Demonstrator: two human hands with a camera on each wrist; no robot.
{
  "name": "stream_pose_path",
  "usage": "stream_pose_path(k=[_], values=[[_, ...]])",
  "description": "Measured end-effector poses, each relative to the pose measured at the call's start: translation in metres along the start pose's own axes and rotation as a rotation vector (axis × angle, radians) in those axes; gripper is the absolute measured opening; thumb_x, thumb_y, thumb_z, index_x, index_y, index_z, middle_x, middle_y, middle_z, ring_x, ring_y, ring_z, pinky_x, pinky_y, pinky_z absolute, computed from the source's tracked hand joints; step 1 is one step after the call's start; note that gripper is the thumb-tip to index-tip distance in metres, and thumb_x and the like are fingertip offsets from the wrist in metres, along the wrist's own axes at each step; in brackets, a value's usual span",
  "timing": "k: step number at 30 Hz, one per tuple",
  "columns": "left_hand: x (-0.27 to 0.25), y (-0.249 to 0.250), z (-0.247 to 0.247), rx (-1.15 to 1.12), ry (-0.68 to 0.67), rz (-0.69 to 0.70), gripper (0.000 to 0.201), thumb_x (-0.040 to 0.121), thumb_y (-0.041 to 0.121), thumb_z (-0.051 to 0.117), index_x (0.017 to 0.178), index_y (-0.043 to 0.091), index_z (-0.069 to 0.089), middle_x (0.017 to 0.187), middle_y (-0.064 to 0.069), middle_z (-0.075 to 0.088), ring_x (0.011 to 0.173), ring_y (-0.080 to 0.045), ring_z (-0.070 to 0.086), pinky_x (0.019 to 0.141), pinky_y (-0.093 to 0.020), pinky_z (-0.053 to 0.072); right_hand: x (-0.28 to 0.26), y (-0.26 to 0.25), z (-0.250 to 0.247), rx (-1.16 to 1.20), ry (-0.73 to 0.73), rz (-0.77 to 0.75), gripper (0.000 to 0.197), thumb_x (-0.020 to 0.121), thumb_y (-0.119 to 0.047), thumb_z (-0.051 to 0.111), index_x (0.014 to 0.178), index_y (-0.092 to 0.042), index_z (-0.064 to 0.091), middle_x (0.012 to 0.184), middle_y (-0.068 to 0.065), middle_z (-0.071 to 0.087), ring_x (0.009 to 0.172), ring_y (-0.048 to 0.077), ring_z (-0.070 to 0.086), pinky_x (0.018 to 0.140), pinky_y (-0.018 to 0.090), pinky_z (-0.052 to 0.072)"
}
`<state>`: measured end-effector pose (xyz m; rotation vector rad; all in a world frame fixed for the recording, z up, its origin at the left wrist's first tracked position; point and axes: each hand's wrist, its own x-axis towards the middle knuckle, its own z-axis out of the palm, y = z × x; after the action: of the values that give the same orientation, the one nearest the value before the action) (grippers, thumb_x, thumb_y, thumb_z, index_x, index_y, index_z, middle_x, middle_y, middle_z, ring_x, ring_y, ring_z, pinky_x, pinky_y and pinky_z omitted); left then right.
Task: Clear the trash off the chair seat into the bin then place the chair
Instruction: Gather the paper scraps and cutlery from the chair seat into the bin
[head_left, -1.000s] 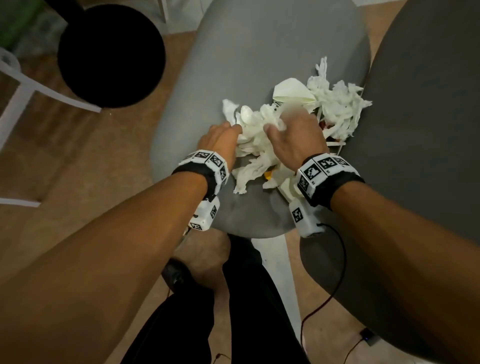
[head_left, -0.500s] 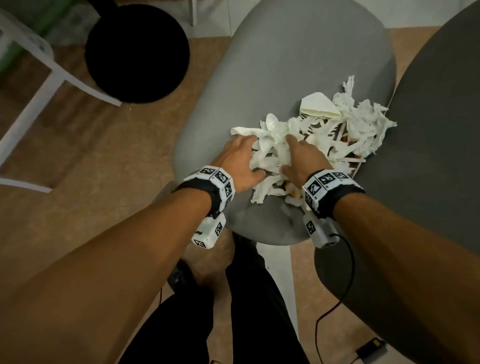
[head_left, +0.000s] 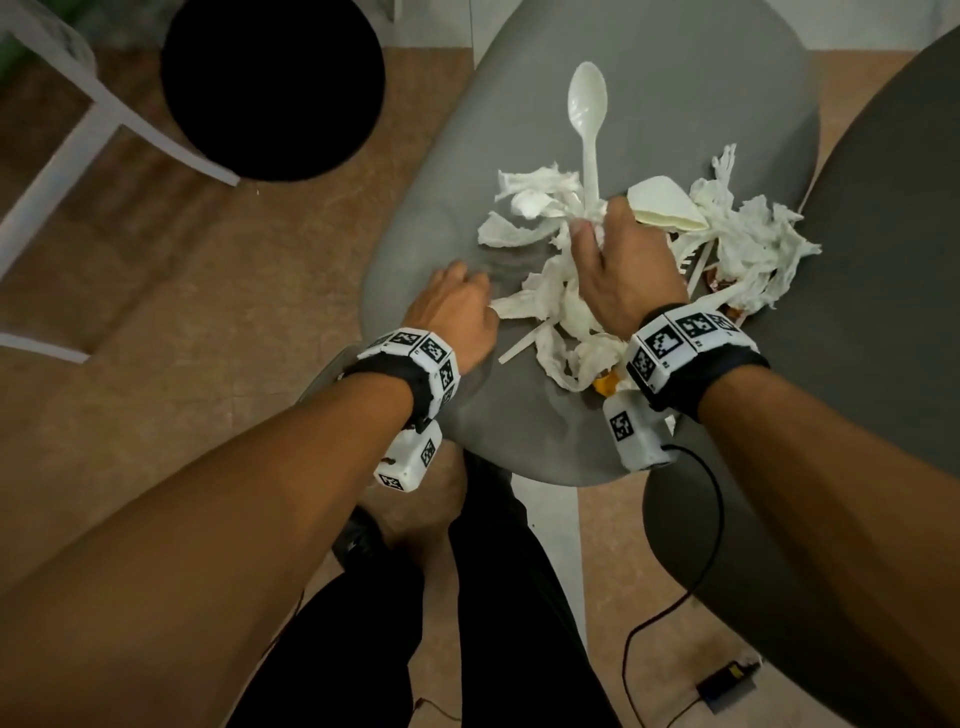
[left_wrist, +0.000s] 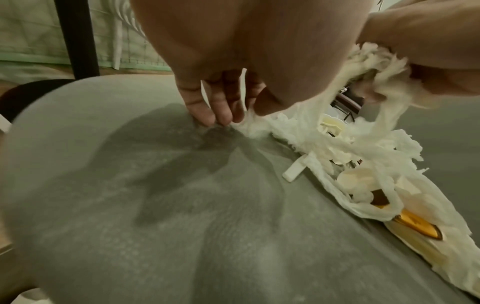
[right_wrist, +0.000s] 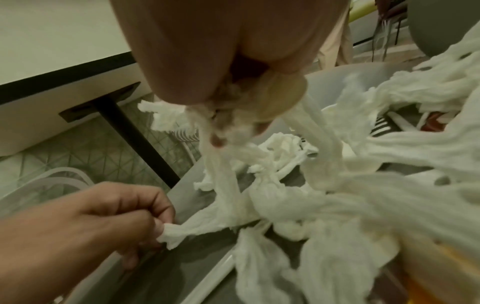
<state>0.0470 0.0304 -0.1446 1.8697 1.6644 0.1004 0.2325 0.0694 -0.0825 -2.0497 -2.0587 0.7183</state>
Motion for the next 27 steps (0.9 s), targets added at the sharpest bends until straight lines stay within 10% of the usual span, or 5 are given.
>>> stream_pose_path(k=[8,13,17,23,27], values=[[-0.027,-0.026,-0.02,-0.319,0.055,-0.2,0.02,0.083,0.025,0.039,0.07,0.016,0.052,0.064,-0.003,0.058,0.065,-0.03,0.058,0.059,-0.033,0.042,-0.03,-0.059,0.032,0.128,-0.183,-0.087,0.025,0.101,-0.035,0.043,0.099,-0.01,0.046,0.083,0.015,0.062,0.078,0.036,0.059,0.064,0.035,0.04],[-0.068,-0.077,-0.033,-0.434,0.175,-0.366,0.031,0.091,0.02,0.041,0.066,0.011,0.058,0.071,-0.009,0.064,0.072,-0.032,0.06,0.065,-0.034,0.044,-0.068,-0.119,0.083,0.342,-0.265,-0.081,0.028,0.099,-0.033,0.046,0.105,-0.007,0.055,0.096,0.011,0.068,0.085,0.027,0.061,0.073,0.031,0.044],[-0.111,-0.117,-0.033,-0.336,-0.03,-0.569,0.031,0.103,0.01,0.034,0.115,-0.008,0.056,0.116,-0.027,0.062,0.11,-0.04,0.056,0.093,-0.042,0.037,-0.099,-0.161,0.135,0.453,-0.435,0.018,0.026,0.099,-0.032,0.047,0.103,-0.008,0.057,0.101,0.011,0.068,0.094,0.027,0.062,0.083,0.033,0.048],[-0.147,-0.183,0.014,-0.515,0.068,-0.691,0.027,0.092,0.019,0.043,0.075,0.004,0.058,0.084,-0.017,0.066,0.081,-0.036,0.059,0.072,-0.037,0.045,-0.128,-0.175,0.222,0.482,-0.62,0.246,0.035,0.093,-0.041,0.043,0.098,-0.01,0.058,0.099,0.01,0.069,0.096,0.029,0.064,0.091,0.046,0.051],[-0.151,-0.205,0.071,-0.571,0.033,-0.718,0.017,0.092,0.016,0.049,0.081,0.008,0.058,0.085,-0.014,0.064,0.077,-0.028,0.058,0.071,-0.034,0.047,-0.13,-0.155,0.28,0.412,-0.721,0.425,0.043,0.086,-0.047,0.04,0.108,-0.016,0.06,0.112,0.013,0.069,0.101,0.034,0.066,0.092,0.046,0.054]])
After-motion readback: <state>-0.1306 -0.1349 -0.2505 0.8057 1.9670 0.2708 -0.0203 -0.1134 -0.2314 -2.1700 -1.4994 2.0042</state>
